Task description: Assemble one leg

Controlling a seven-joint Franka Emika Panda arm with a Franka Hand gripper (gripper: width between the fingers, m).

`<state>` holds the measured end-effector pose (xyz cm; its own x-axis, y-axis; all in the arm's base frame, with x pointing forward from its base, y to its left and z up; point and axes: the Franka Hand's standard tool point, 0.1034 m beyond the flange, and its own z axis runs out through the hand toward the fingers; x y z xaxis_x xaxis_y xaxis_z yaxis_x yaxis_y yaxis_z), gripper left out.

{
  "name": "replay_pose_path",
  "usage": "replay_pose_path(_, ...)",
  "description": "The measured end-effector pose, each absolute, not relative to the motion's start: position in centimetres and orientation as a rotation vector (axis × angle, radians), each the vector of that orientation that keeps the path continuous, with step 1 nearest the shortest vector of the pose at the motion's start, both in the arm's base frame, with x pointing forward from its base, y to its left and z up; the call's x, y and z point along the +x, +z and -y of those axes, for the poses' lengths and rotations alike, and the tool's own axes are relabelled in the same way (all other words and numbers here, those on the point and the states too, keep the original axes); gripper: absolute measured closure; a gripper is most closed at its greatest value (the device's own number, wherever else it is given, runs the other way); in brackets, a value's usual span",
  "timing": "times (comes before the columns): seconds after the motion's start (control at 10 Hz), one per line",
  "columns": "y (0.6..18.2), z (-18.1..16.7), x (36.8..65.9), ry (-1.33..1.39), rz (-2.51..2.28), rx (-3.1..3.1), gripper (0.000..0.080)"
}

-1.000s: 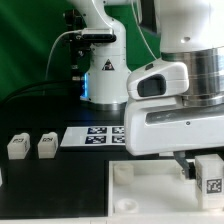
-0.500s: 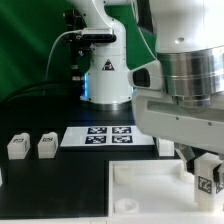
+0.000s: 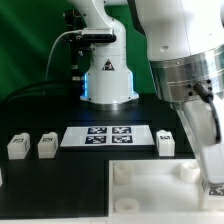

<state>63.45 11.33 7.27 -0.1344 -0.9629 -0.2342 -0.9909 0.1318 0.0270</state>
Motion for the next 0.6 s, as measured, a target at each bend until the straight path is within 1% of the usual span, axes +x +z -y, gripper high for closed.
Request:
replay_pose_path(0.1, 7.24, -11.33, 63.43, 0.259, -2.202, -1.990, 0.0506)
replay_pose_path(0.2, 7.18, -11.47, 63.29, 0.253, -2.131, -2.064, 0.0413)
replay_pose_path(0.3, 7.08, -11.92, 63.04, 0.249, -2.038, -2.153, 0.0274)
replay_pose_path(0.4, 7.05, -12.18, 62.93, 0.204, -1.795, -2.342, 0.0189)
replay_pose_path(0.5, 7.12, -12.28, 62.83, 0.168, -1.567, -2.500, 0.0189)
replay_pose_path(0.6, 7.03, -12.20, 62.82, 0.154, -1.431, -2.576, 0.0158)
